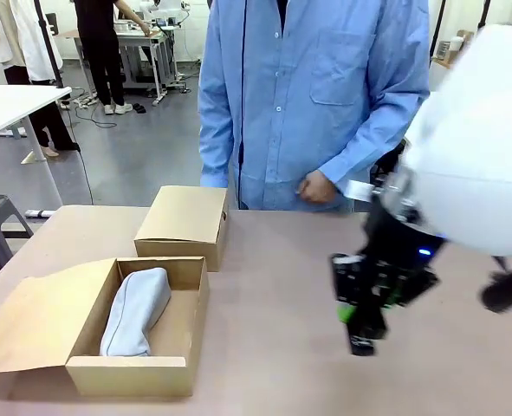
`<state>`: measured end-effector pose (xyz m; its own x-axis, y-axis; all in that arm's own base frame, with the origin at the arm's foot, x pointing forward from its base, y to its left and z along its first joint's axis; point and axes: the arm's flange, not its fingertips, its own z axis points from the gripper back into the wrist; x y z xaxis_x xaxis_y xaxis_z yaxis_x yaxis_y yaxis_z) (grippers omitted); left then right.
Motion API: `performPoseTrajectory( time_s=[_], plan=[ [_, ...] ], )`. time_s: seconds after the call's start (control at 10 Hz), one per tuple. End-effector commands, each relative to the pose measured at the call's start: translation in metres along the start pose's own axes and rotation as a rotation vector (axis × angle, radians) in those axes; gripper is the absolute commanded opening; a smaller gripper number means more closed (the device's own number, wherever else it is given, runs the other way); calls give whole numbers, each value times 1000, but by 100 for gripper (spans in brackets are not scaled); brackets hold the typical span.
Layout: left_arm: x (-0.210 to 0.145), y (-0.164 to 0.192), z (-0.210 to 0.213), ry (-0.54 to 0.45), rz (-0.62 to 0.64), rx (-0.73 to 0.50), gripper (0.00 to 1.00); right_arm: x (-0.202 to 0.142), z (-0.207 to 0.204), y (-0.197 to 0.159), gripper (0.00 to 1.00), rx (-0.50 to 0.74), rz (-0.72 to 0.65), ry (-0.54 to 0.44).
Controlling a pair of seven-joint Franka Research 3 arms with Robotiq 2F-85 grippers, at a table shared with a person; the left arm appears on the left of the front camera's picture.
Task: Place items inside the box.
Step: Pick up a Pencil pouch or Stapler and place it inside the Mailer Box closest to the robot.
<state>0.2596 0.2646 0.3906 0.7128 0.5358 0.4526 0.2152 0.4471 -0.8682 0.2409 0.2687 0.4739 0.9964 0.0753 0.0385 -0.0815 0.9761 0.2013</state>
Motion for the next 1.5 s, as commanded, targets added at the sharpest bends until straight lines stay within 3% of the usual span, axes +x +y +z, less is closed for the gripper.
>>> performPoseTrajectory(
  time_s=[0.0,0.2,0.4,0.6,1.0,1.4],
  plan=[
    [1,-1,-1,-17,-21,-19,100,44,-3,77,37,-38,69,-51],
    [1,-1,-1,-17,-21,-19,100,64,-18,147,37,-7,139,-41],
    [1,-1,-1,-17,-21,-19,100,63,-58,213,37,25,57,-4],
    [1,-1,-1,-17,-21,-19,100,58,-94,247,37,-13,88,-40],
    [1,-1,-1,-17,-21,-19,100,80,-124,248,37,-14,28,-89],
    [1,-1,-1,-17,-21,-19,100,85,-129,245,37,2,5,-60]
  ],
)
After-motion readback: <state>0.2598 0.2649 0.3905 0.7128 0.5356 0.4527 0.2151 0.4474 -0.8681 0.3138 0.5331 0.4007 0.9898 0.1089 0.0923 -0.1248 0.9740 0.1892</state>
